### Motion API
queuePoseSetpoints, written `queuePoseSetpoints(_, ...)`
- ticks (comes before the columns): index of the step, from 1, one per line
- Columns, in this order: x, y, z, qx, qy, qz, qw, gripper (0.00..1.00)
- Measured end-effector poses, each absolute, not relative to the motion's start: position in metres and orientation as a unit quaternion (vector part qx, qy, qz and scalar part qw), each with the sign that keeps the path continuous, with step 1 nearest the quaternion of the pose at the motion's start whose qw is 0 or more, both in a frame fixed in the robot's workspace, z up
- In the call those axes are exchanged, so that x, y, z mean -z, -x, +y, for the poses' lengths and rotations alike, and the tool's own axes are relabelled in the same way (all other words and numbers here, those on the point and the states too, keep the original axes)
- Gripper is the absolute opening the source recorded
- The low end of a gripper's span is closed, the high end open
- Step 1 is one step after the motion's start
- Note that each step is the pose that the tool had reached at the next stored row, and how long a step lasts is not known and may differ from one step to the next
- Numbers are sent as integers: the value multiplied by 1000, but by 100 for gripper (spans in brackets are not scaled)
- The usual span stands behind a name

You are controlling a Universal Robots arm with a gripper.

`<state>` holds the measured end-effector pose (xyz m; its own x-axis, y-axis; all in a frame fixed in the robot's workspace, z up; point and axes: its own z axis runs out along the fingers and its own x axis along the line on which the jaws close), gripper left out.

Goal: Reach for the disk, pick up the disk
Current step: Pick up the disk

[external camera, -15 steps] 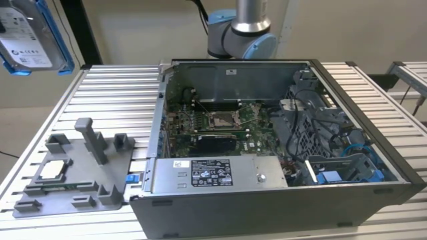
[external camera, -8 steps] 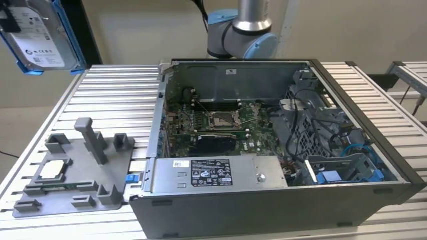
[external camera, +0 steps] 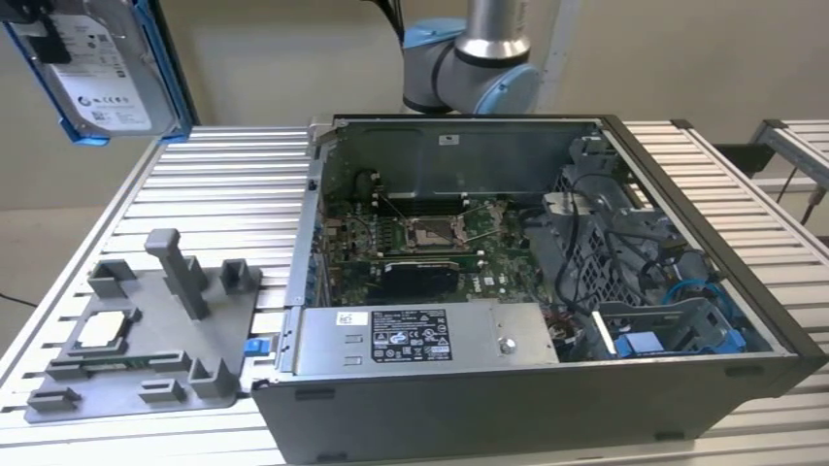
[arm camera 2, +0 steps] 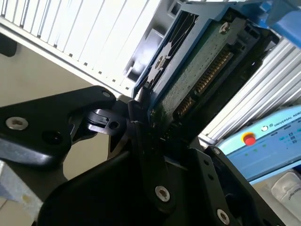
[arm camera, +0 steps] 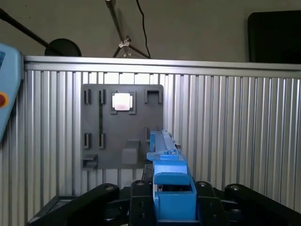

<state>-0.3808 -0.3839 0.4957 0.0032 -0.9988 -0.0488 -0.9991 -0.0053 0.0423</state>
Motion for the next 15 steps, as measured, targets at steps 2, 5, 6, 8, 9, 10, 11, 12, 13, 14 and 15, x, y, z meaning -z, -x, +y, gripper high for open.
queuePoseSetpoints(2, -496, 375, -384, -32, 708, 705, 2, 0)
queuePoseSetpoints(5, -496, 367, -384, -32, 708, 705, 2, 0)
queuePoseSetpoints(6, -496, 365, -384, -32, 708, 705, 2, 0)
queuePoseSetpoints(8, -496, 361, -384, -32, 708, 705, 2, 0)
queuePoseSetpoints(9, -496, 358, -384, -32, 708, 705, 2, 0)
queuePoseSetpoints(10, -496, 356, -384, -32, 708, 705, 2, 0)
queuePoseSetpoints(11, -496, 354, -384, -32, 708, 705, 2, 0)
queuePoseSetpoints(12, -496, 352, -384, -32, 708, 705, 2, 0)
queuePoseSetpoints(13, -496, 350, -384, -32, 708, 705, 2, 0)
queuePoseSetpoints(14, -496, 348, -384, -32, 708, 705, 2, 0)
queuePoseSetpoints(15, -496, 346, -384, -32, 708, 705, 2, 0)
